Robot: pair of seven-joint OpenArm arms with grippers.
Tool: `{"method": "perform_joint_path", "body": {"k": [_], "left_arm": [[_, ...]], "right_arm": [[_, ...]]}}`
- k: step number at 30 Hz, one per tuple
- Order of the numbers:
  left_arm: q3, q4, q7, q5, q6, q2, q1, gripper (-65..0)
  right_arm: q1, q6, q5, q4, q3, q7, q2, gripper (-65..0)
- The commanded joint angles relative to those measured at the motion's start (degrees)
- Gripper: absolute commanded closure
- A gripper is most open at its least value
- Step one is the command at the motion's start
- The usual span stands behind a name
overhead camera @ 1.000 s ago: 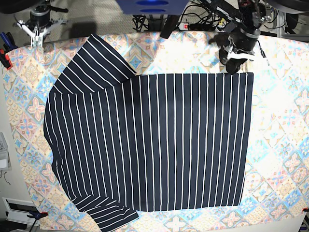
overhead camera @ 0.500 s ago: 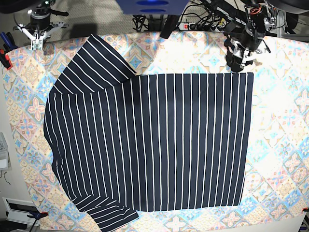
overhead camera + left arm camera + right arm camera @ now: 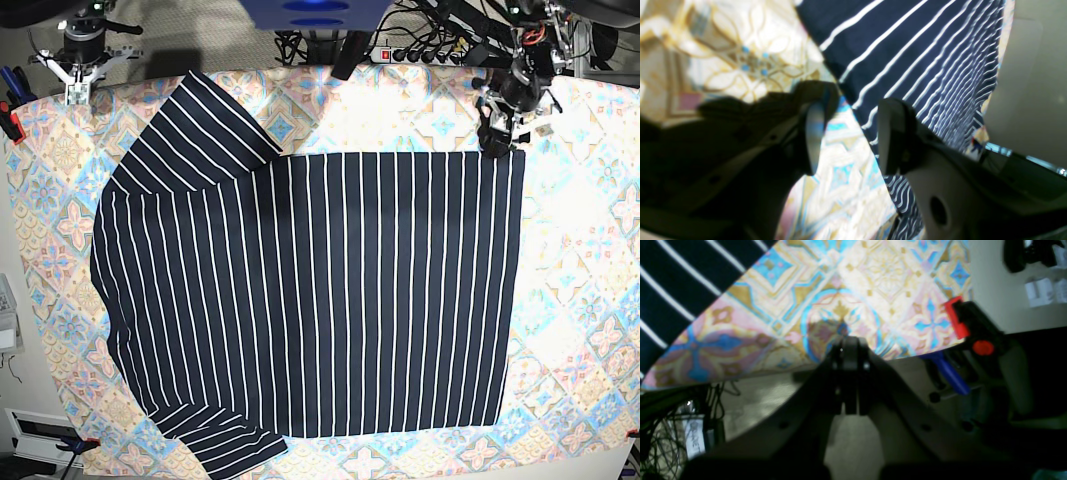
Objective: Fold the T-shirt properly
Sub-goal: 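Lower the left gripper to the shirt's hem corner and grasp it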
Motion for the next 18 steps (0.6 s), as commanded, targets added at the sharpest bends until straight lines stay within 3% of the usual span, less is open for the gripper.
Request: {"method": "perform_joint_path", "body": {"k": [1,16,18], "left_arm": [[-0.3,-0.3,-0.2,-0.7,-0.6,-0.5,-0.5,-26.2],[0.0,-7.3,-0.2,-0.3,-0.6,-0.4,-8.3,-25.6],[0.0,-7.2,1.2,-0.5,-0.8,-0.4,-8.3,-22.4]], "right_arm": [[0.1,-0.7,-0.2,0.9,0.6,0.4,0.4,0.0],[0.3,-0.7,-0.2,2.3,0.4,-1.0,0.4,0.0],[0.1,-0.7,-0.2,3.2,0.1,-1.0,0.4,0.0]]}}
